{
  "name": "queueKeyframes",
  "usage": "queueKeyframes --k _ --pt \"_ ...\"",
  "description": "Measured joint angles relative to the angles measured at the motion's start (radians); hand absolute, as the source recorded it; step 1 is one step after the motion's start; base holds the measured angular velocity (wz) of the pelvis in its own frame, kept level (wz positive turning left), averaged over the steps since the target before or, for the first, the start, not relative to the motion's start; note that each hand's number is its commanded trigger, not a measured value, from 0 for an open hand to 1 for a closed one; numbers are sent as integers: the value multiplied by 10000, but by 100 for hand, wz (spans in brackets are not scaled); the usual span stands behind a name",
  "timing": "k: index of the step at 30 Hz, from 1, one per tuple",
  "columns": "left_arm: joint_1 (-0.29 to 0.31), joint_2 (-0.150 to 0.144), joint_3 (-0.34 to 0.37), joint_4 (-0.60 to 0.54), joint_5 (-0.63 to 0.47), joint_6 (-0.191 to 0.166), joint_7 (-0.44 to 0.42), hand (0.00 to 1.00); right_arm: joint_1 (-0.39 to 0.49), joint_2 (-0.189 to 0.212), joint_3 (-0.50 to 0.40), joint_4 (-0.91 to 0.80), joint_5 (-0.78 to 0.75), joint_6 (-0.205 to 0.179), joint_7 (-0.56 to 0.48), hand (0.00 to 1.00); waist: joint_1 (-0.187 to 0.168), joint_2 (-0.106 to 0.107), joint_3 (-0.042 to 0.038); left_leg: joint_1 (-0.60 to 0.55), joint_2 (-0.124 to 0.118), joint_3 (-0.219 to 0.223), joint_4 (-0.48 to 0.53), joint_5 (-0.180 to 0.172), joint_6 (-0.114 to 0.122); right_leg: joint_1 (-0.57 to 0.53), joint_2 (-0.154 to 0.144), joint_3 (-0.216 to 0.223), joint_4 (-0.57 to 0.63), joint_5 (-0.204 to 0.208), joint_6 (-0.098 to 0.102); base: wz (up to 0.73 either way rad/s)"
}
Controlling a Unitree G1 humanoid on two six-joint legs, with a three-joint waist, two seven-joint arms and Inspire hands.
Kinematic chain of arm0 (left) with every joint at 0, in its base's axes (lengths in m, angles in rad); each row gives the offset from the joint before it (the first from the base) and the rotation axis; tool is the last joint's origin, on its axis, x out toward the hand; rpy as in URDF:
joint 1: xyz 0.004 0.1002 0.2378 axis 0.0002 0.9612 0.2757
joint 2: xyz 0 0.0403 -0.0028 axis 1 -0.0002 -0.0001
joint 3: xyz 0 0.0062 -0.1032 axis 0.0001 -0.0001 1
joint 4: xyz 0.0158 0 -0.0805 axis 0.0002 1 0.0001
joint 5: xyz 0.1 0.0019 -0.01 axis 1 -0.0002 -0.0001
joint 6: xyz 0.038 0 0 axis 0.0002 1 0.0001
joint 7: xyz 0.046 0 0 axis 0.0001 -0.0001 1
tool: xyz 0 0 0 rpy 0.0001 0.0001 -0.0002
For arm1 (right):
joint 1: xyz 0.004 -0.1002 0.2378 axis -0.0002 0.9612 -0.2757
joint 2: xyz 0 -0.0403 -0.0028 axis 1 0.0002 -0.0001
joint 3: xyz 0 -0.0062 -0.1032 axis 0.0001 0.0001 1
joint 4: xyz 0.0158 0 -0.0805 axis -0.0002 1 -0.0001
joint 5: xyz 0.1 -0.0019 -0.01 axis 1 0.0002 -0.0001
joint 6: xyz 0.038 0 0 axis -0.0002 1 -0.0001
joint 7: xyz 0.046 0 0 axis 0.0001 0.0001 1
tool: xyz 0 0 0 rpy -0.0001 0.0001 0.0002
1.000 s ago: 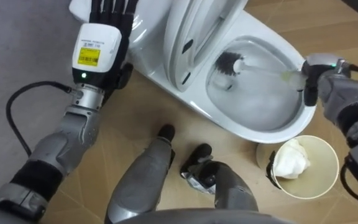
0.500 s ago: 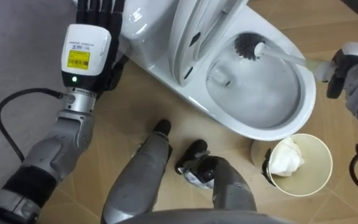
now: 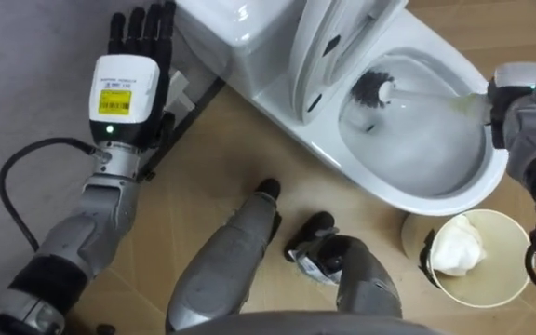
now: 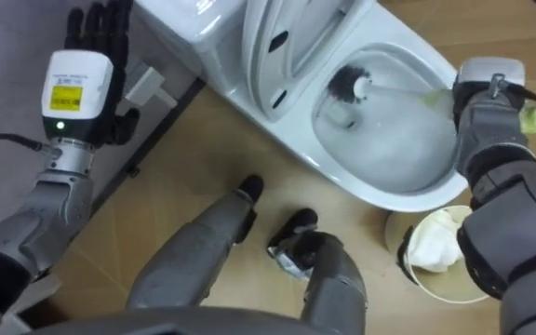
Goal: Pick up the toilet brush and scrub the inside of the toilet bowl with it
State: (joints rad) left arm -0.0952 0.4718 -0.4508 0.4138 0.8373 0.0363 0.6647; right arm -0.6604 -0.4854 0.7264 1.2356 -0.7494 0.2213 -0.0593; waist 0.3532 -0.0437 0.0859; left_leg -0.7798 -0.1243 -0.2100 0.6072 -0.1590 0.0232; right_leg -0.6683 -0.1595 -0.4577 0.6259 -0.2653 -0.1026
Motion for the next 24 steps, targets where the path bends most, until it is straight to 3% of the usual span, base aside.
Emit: queueKeyframes --k 3,8,14,16,19,24 --pt "-22 -249 -14 -12 -285 43 -22 0 95 383 -1 -60 -382 382 -2 100 -43 73 -22 -187 0 31 8 16 -20 -183 -2 -18 30 -2 -31 0" --pt "-381 -623 -96 -13 -628 70 -245 0 227 403 373 -534 -392 658 33 100 -199 124 -52 -180 56 10 84 -1 -39 -78 81 -115 -110 2 -37 3" --pt "-381 -693 -232 -12 -1420 99 -466 0 568 490 371 -1174 -659 1085 330 100 -258 308 -155 -67 165 31 66 -35 -56 116 204 -134 -253 66 -67 -2" --pt "-397 -787 -232 -14 -1605 118 -480 0 711 568 360 -1188 -649 1127 487 100 -312 444 -227 -13 295 27 79 -62 -73 300 371 -210 -512 167 -91 0" --pt "-372 -885 -229 -10 -1698 401 -480 0 951 582 350 -1506 -629 1235 520 100 -430 617 -317 40 391 53 -2 -52 -84 405 487 -234 -757 309 -102 -4" --pt "-397 -877 -48 -57 -1703 463 -462 0 1068 614 232 -1529 -533 1237 468 100 -494 665 -340 32 451 52 -57 9 -130 409 550 -237 -846 382 -154 -2"
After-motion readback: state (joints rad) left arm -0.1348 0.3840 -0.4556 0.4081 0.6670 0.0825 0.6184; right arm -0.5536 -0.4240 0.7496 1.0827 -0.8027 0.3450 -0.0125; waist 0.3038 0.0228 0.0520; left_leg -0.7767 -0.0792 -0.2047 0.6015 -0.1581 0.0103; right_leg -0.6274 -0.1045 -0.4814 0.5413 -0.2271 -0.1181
